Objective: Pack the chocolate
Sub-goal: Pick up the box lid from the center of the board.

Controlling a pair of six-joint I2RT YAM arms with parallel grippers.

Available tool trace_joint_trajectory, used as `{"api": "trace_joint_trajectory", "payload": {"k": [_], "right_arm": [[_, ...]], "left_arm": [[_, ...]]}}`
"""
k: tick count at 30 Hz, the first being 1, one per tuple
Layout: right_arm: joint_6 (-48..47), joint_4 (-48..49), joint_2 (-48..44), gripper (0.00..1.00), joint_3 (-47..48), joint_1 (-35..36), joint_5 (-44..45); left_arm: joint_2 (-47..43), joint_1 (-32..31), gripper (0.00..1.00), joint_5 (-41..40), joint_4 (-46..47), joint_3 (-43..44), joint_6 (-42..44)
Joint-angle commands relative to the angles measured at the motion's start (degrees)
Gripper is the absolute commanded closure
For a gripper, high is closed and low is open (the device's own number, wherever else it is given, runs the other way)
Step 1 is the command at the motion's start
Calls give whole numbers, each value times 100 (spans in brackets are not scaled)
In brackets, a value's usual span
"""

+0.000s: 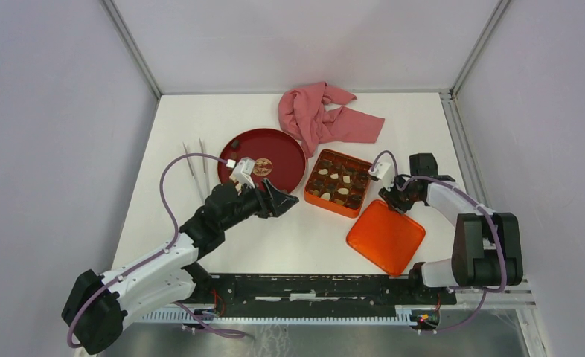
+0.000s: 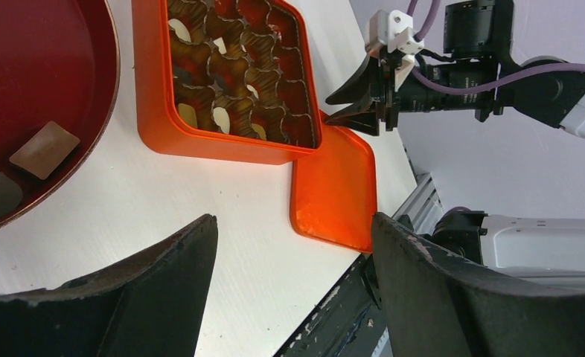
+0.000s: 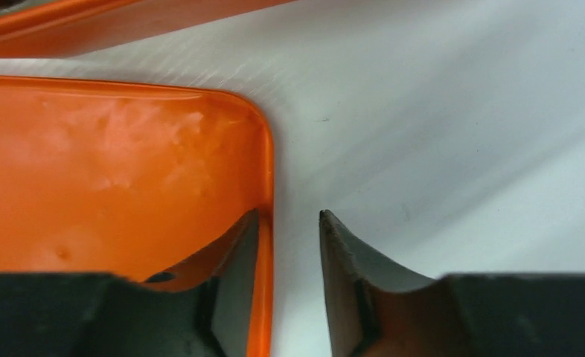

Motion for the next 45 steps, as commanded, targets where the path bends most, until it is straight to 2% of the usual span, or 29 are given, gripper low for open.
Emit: {"api": "trace_joint_trajectory", "payload": {"k": [1,4,8,9,14,19,25,28,34,37,40,45], "right_arm": [[24,223,228,62,-25,1,175],[15,86,296,76,43,-3,154],[36,-120,240,99,146,-8,130],[24,-182,189,100,186,-6,134],[-132,-500,-581,100,551,-316,300],[-227,-897,-1357,100,1337,-385,275],[269,-1203,-1263,100,2448,-377,-1090],[305,-1240,-1044,100,2767,-297,-1691],[287,-1027,-829,100,3154,-98,-1724],[204,-1045,-738,100,3327,141,-1823],[96,-1007,-710,100,3357,399,-1773],[94,-915,-667,100,3416,617,-1842]], "left_arm": [[-54,-25,19,-174,299,170,-157],[-112,-31,20,-197,210,174,-120],[-220,-26,19,-256,60,240,18],[-240,-26,19,-263,-3,270,64],[-328,-25,17,4,-122,395,278],[-177,-24,15,578,618,429,32],[431,-76,15,492,1380,683,-65],[971,-92,15,634,1157,1291,172],[2219,-104,15,828,602,2557,1261],[2924,-98,15,1253,419,3348,1653],[3674,-108,15,1937,-35,4244,1635],[4355,-141,22,2068,-527,4778,1572]]}}
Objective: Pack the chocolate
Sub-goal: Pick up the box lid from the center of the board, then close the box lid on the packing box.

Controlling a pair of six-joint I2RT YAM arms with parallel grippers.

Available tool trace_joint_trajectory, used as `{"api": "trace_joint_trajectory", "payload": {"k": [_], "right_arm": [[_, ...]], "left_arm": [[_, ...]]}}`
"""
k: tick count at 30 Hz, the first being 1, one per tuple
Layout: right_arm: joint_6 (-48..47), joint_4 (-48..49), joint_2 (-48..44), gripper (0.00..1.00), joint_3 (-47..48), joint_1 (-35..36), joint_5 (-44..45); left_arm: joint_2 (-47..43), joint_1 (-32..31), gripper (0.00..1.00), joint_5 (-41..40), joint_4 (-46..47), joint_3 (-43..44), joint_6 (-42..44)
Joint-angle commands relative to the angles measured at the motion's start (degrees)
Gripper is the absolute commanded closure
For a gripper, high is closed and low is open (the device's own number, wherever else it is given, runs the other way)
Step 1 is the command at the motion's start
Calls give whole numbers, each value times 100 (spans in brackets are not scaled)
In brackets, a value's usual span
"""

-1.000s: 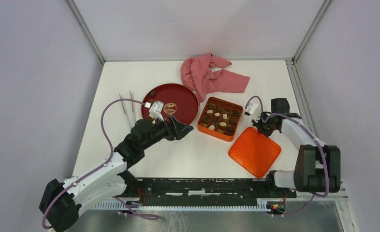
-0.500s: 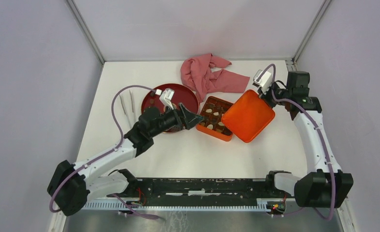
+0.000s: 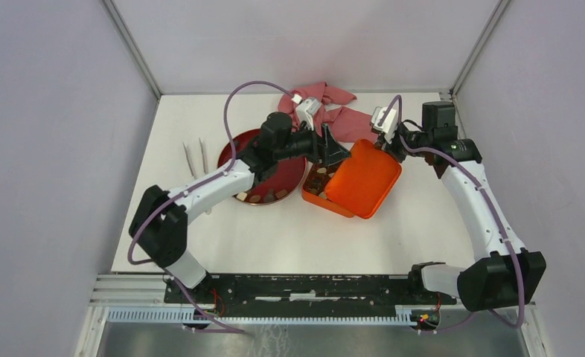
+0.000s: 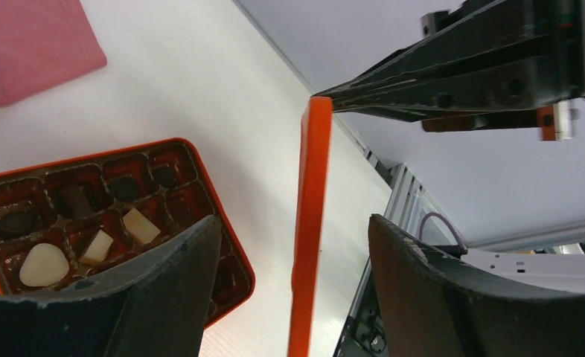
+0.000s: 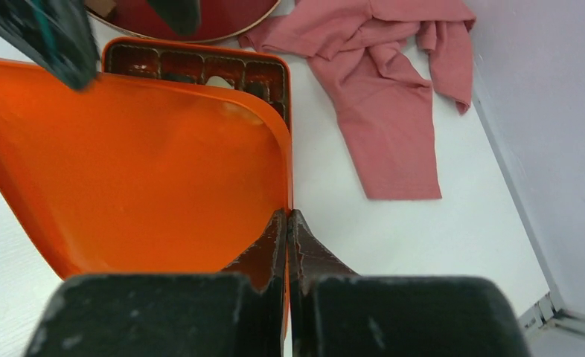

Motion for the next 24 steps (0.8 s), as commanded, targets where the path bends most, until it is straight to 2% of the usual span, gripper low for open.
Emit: {"api": "trace_joint_trajectory", "payload": {"k": [1,6,7,10,11,14,18,20,22,24], "right_arm": [[-19,198,55,100,350,142,-274],[2,232,193,100,520,328,-332],[11,230,236,100,548,351,-333],[12,225,356,100,636,442,-311],[12,206,387,100,664,487,-300],[44,84,462,98,855,542,-312],[158,-67,317,43,1243,546,-292],[163,-104,130,27,1326,546,-457],[79,-129,-87,15,1207,602,-823],[18,25,-343,10,817,842,-1132]], "left_arm": [[403,-63,25,593,-515,386,285],[852,-237,41,1098,-964,719,234],[904,-252,48,1043,-1084,772,239],[900,-253,89,859,-1141,762,44],[854,-250,97,773,-1132,746,-40],[528,-244,98,277,-1072,622,-460],[-123,-22,98,-711,-911,193,-1732],[-438,317,98,-1156,-958,-152,-2840],[-679,677,98,-1511,-1225,-370,-4089],[-753,876,98,-1598,-1584,-307,-4897]]}}
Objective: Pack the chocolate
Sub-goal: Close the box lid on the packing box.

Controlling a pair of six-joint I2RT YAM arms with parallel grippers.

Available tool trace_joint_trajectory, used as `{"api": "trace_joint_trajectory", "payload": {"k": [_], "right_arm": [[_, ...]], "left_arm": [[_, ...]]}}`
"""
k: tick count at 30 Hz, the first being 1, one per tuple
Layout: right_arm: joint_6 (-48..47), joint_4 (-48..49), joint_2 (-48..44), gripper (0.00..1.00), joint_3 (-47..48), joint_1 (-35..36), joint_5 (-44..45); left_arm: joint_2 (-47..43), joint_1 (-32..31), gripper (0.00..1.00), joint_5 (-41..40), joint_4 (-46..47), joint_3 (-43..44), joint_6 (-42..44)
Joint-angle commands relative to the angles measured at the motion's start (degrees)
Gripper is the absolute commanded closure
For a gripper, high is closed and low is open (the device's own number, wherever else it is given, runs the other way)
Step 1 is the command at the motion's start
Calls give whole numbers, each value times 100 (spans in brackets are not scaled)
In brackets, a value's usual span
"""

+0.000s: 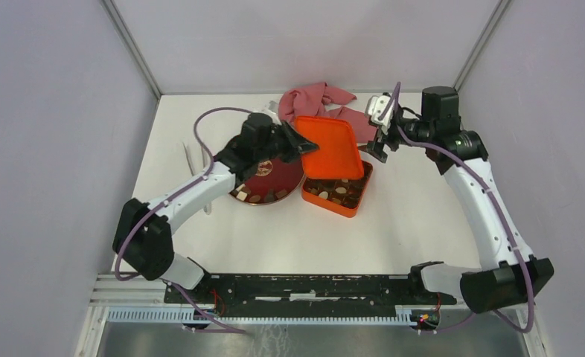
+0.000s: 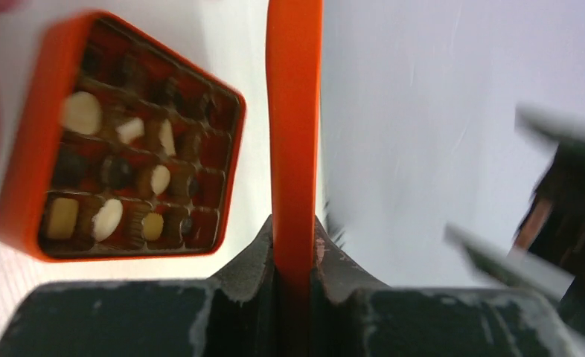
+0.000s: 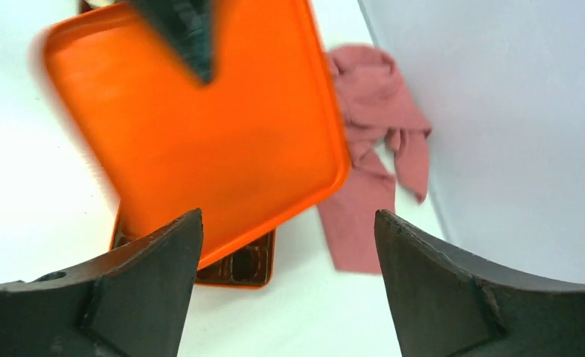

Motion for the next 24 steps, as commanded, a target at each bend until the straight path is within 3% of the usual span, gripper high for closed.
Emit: {"api": "trace_joint_trajectory", "payload": {"k": [1,6,12,16,20,24], "right_arm": [[-86,340,-649,9,-497,506,-749],[-214,843,-724,9,-597,1876,1011],[-708,1495,-450,9,-752,3301,4014],[-1022,2317,-388,14,-1249,3715,5836],[-1084,2355,-397,35,-1268,3718,5803],[-1074,2337,-434,71,-1441,3718,5535]], "left_arm": [[-380,507,98,-946,-583,146,-2677],[-128,465,98,-883,-1509,1044,-3319],[2,513,98,-403,-1146,1058,-3910],[-15,537,98,-296,-1078,1016,-3974],[-93,555,98,-287,-1036,918,-3983],[-178,575,98,-213,-908,815,-4061]]}}
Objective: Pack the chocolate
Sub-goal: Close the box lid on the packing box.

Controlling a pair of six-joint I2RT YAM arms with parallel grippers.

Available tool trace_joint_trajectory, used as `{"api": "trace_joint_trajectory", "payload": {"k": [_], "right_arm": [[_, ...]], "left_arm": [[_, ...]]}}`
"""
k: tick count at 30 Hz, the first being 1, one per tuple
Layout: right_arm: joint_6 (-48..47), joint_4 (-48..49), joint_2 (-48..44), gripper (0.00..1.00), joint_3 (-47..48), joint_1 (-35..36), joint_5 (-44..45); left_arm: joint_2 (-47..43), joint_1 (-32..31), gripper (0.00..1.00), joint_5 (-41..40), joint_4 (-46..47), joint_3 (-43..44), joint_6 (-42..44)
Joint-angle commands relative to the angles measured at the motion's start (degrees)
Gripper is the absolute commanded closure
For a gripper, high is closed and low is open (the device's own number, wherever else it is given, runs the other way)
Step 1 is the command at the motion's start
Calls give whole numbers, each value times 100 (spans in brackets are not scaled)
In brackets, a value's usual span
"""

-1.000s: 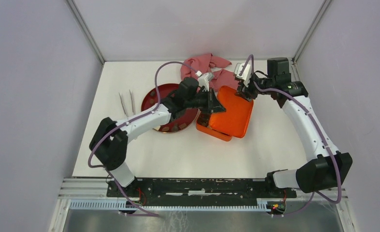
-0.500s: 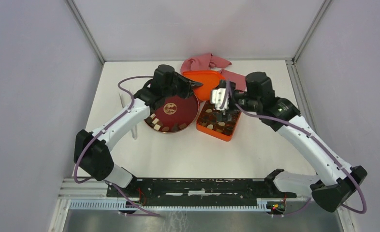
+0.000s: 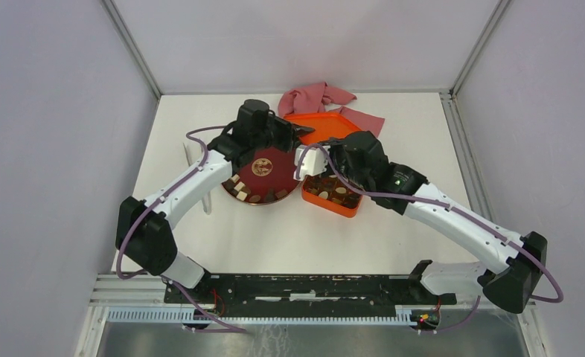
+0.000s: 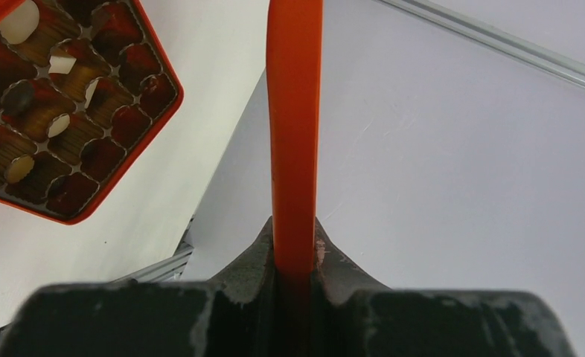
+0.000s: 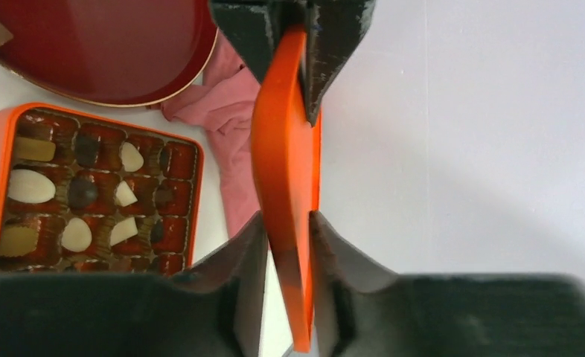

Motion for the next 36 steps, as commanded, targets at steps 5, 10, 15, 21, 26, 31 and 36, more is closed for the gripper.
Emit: {"api": "trace_joint_trajectory", "payload": {"k": [5,10,15,21,26,31,36], "right_arm": [[123,322,-194,100,8,-10,15],[704,-230,-256,100,601,-710,-1069],[1605,-504,-696,100,427,-2190,-3020],[3840,75,-1055,100,-196,-3864,-5673],[8236,3444,-1051,100,-1790,-4431,-7304],[11189,5724,-905,100,-2835,-4505,-7207],[12611,6509,-688,100,-3660,-4561,-6679]], "left_arm": [[-448,39,78,316,614,-242,-334],[-1096,39,9,-176,418,-445,366],[-2209,38,0,-1693,-108,-895,2451],[-3585,38,0,-1263,745,-2471,6103],[-3436,46,0,-70,888,-2850,7453],[-3148,543,0,979,1818,-3176,6910],[-2441,1434,2,2533,3573,-3687,5521]]}}
